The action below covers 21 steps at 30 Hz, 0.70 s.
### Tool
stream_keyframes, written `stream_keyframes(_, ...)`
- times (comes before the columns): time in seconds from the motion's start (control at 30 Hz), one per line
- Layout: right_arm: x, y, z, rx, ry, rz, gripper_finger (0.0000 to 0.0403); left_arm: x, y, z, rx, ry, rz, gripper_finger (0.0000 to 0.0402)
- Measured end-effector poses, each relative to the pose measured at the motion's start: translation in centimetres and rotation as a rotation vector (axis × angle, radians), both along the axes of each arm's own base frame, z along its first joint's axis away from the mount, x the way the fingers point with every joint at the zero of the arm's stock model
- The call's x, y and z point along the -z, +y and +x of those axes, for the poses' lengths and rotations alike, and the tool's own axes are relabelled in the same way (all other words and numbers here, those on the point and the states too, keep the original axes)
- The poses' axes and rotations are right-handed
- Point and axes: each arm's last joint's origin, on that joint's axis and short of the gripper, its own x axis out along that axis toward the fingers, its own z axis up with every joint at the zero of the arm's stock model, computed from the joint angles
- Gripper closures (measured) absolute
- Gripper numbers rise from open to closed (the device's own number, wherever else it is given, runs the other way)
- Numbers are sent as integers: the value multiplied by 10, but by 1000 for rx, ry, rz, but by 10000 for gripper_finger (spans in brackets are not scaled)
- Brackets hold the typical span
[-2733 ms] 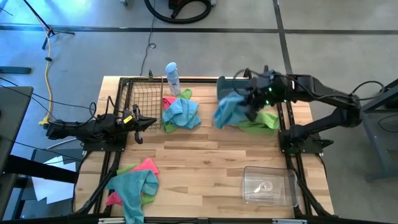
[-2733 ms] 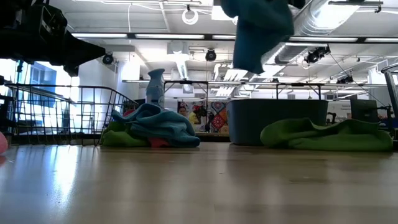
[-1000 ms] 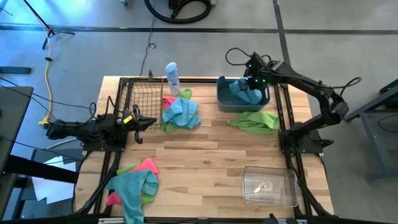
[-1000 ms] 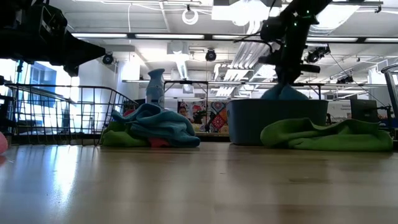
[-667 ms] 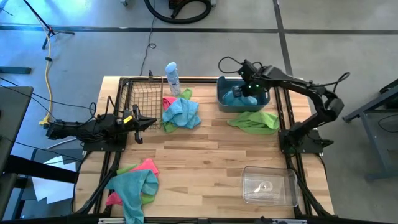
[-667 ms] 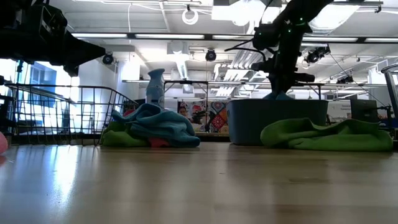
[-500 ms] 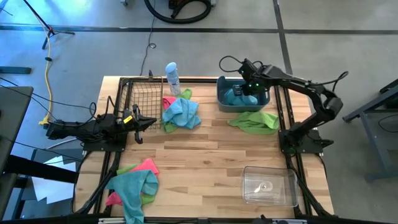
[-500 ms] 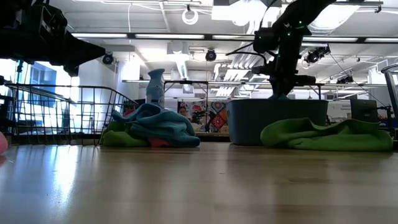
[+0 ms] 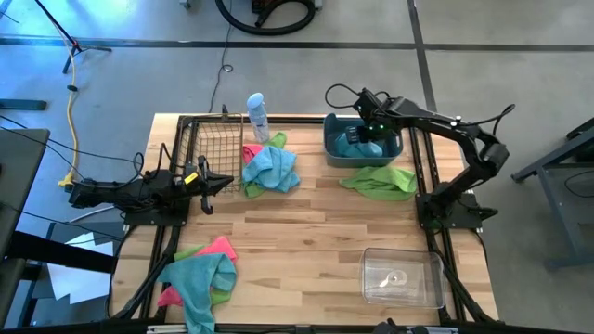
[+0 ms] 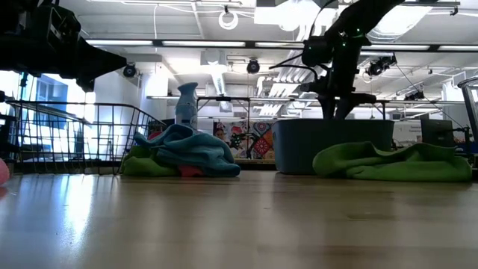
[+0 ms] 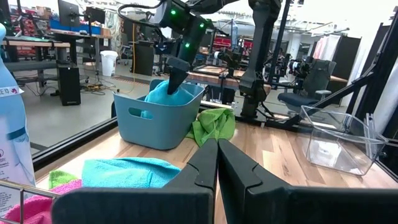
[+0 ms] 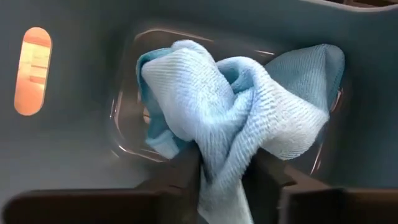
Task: Sort microfiber towel by color & place in baskets
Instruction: Put the top right blue towel into the blue bin, then put the top blue towel into the blue bin
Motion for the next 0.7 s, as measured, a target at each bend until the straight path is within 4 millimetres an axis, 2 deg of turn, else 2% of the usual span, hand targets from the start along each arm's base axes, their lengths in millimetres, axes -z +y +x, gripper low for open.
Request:
stream_keyframes(0.2,0,-1,1,-19,-3,-11,190,0,0,0,0,0,0,401)
stream_keyframes(0.33,0,-1,1,-34,1,-15,144,0,0,0,0,0,0,401)
stream_keyframes(0.53,-8,-2,1,-57,1,-20,131,0,0,0,0,0,0,402)
stream_keyframes(0.7,-48,-10,6,-105,-63,-93,130,0,0,0,0,0,0,402)
